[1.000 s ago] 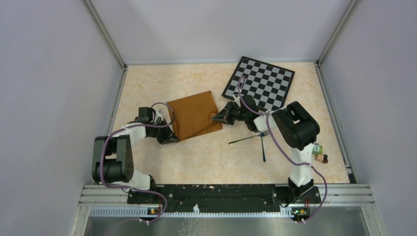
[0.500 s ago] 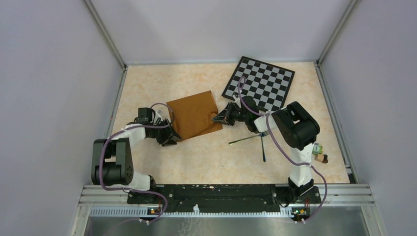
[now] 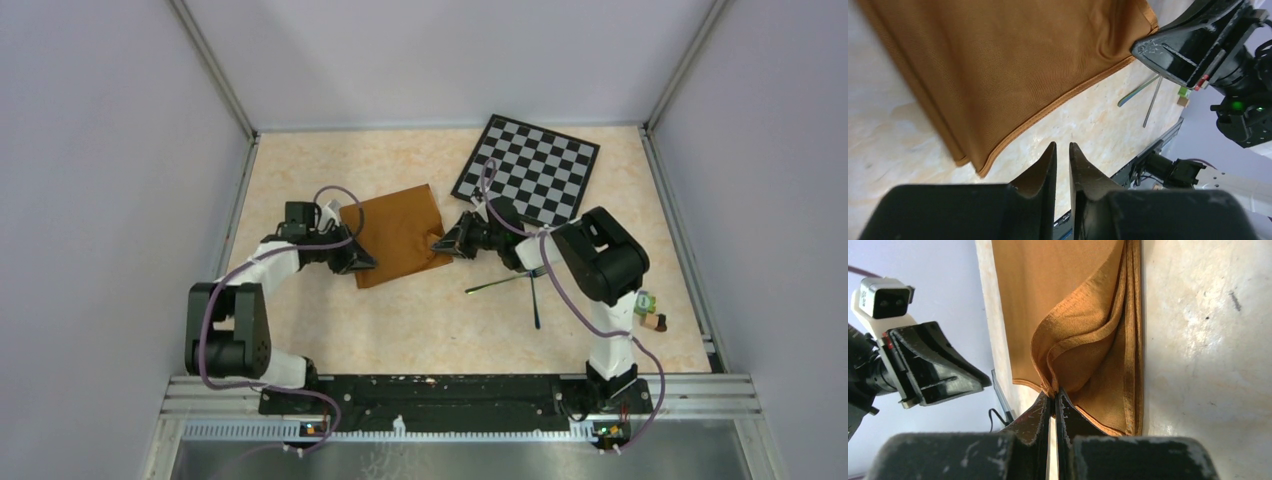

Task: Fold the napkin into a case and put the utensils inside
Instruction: Smooth out the rectangle-folded napkin at the center of the board, then pick up the top corner of the square-folded napkin from the center of the board, then fold the top corner of the square-folded napkin into a folded napkin, then smooth out the upper triangle-folded napkin at the center of the board.

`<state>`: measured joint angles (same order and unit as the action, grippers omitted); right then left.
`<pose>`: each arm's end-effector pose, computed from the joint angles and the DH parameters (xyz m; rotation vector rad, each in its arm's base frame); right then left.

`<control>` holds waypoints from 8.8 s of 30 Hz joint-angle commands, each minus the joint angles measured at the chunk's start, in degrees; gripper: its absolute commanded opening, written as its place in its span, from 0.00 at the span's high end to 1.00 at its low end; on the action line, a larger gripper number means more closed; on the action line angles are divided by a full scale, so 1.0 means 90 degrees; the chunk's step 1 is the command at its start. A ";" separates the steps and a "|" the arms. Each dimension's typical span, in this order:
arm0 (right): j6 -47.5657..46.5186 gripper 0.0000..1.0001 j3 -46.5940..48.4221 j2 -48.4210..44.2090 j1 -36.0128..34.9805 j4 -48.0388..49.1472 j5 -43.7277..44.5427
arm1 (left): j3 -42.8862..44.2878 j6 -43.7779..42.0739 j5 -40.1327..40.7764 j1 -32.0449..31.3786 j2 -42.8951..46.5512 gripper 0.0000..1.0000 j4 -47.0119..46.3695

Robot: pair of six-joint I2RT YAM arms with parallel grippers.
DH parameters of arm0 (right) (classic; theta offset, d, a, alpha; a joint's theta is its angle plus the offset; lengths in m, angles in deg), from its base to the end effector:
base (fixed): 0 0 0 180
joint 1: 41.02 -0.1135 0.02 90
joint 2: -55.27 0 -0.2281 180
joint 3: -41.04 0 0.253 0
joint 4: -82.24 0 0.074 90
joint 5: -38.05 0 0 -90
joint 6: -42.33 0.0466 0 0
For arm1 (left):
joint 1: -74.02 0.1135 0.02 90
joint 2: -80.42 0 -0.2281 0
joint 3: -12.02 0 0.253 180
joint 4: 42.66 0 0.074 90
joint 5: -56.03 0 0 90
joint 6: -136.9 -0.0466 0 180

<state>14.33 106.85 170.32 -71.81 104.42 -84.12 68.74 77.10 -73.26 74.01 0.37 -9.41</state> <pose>0.3161 0.2173 0.0769 0.2299 2.3470 1.4911 0.2735 -0.0296 0.1461 -0.4006 2.5355 -1.0793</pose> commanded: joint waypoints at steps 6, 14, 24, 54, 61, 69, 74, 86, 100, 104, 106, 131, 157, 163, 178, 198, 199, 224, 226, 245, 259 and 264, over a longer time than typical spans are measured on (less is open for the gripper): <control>-0.0150 1.00 -0.0261 -0.0319 -0.0257 0.0078 0.0193 | 0.0167 -0.0042 0.0224 -0.0239 -0.0866 0.83 -0.0482; -0.0728 0.85 -0.0279 -0.0719 -0.0249 -0.0876 0.0625 | 0.0035 -0.0161 0.0889 -0.0180 -0.1120 0.86 -0.0209; -0.4179 0.55 0.1100 -0.1663 -0.0831 -0.4980 0.3118 | -0.0278 -0.0115 0.0767 -0.0175 -0.1218 0.87 -0.0499; -0.3668 0.51 0.0947 -0.1533 0.0559 -0.4669 -0.0632 | -0.0137 -0.0435 0.0651 -0.0154 0.0255 0.53 0.0412; -0.3656 0.56 0.0898 -0.1212 0.0829 -0.5005 -0.0690 | -0.0314 -0.0406 0.1069 -0.0152 -0.0156 0.51 0.0528; -0.3539 0.66 0.0743 -0.0888 0.0862 -0.4627 -0.0885 | -0.0600 -0.0256 0.1025 -0.0166 -0.0480 0.63 0.0257; -0.3495 0.67 0.0554 -0.0886 0.0850 -0.4463 -0.0947 | -0.0635 -0.0223 0.1174 -0.0170 -0.0488 0.68 0.0234; -0.3425 0.74 0.0462 -0.0759 0.0816 -0.4231 -0.1075 | -0.0672 -0.0221 0.1231 -0.0167 -0.0563 0.73 0.0159; -0.3329 0.83 0.0594 -0.0643 0.0743 -0.4134 -0.1133 | -0.0701 -0.0221 0.1231 -0.0193 -0.0542 0.74 0.0125; -0.3340 0.90 0.0621 -0.0668 0.0738 -0.4145 -0.1101 | -0.0701 -0.0220 0.1241 -0.0209 -0.0549 0.75 0.0123; -0.3338 0.95 0.0662 -0.0707 0.0733 -0.4172 -0.1111 | -0.0696 -0.0223 0.1243 -0.0204 -0.0549 0.75 0.0123; -0.2826 1.00 0.2511 -0.0088 -0.0193 -0.4086 -0.1119 | -0.1031 0.0129 0.1252 -0.0209 -0.0198 0.68 -0.0086; -0.1146 1.00 0.6850 0.3665 -0.0995 -0.2054 -0.0655 | -0.1033 0.0173 0.2013 -0.0205 -0.0380 0.85 0.0204; -0.1214 1.00 0.7359 0.3987 -0.0993 -0.2282 -0.0601 | -0.1018 0.0180 0.2074 -0.0211 -0.0382 0.87 0.0238; -0.1163 1.00 0.8459 0.4642 -0.0993 -0.2570 -0.0647 | -0.1002 0.0218 0.2040 -0.0212 -0.0331 0.87 0.0244; -0.1065 1.00 0.8629 0.4821 -0.1011 -0.2396 -0.0728 | -0.0494 0.0269 0.1715 -0.0086 0.0712 0.65 0.0777; -0.1039 1.00 0.8679 0.4854 -0.1013 -0.2392 -0.0738 | -0.0449 0.0263 0.1579 -0.0080 0.0677 0.63 0.0715; -0.2057 0.43 0.9868 0.4184 -0.0855 -0.5096 -0.1268 | -0.0867 0.0310 0.1645 -0.0106 -0.0832 0.73 -0.0268; -0.2752 0.38 0.8402 0.2981 -0.0842 -0.5158 -0.0938 | -0.0872 0.0275 0.1650 -0.0110 -0.0823 0.73 -0.0257; -0.1715 0.69 0.4537 0.2412 -0.0734 -0.1497 -0.1721 | -0.1141 0.0393 0.1656 -0.0107 -0.0835 0.82 -0.0285; -0.2177 0.65 0.5583 0.3285 -0.0084 -0.2208 -0.1506 | -0.1242 0.0365 0.1730 -0.0112 -0.0852 0.88 -0.0285; -0.2160 0.65 0.5957 0.3639 0.0229 -0.2249 -0.1559 | -0.1262 0.0365 0.1727 -0.0110 -0.0859 0.88 -0.0313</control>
<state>-3.03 156.84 199.84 -71.98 84.77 -99.02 60.33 82.52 -64.56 73.18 -5.23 -15.34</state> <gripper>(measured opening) 0.348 0.125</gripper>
